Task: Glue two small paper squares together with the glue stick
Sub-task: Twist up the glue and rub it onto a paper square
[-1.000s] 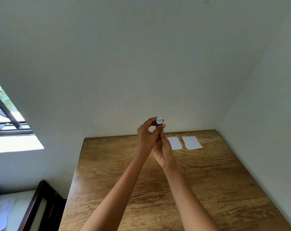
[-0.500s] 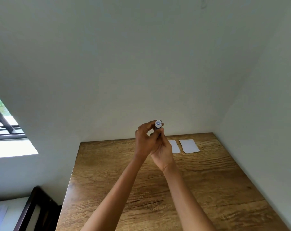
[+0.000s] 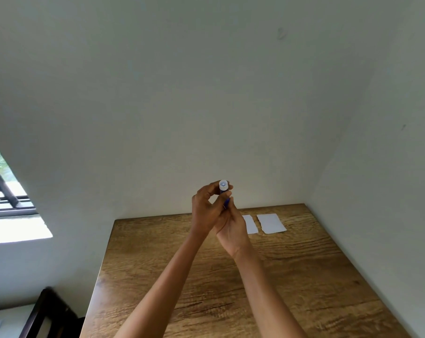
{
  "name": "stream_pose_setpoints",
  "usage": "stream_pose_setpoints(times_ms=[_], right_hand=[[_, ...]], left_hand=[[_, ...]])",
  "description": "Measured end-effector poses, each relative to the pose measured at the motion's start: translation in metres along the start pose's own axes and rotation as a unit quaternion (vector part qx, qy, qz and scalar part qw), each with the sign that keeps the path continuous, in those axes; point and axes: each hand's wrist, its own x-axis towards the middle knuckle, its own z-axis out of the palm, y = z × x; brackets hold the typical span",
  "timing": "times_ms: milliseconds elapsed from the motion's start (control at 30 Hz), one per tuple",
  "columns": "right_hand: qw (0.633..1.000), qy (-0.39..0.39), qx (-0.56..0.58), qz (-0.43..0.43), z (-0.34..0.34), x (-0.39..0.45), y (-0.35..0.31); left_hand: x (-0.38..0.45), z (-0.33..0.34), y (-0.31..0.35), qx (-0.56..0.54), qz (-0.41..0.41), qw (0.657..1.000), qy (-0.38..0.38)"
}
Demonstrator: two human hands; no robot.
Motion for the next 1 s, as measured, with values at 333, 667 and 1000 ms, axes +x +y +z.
stream_pose_setpoints(times_ms=[333, 667, 1000], right_hand=[[0.999, -0.022, 0.020, -0.029, 0.018, -0.006, -0.014], [0.992, -0.011, -0.120, -0.025, 0.015, -0.018, -0.012], [0.996, -0.044, -0.073, -0.008, 0.002, -0.031, -0.009]], left_hand=[[-0.002, 0.005, 0.024, 0.015, 0.049, 0.999, 0.000], [-0.026, 0.003, 0.027, 0.038, 0.039, 0.998, 0.015], [-0.036, 0.004, 0.016, 0.040, 0.062, 0.997, 0.026]])
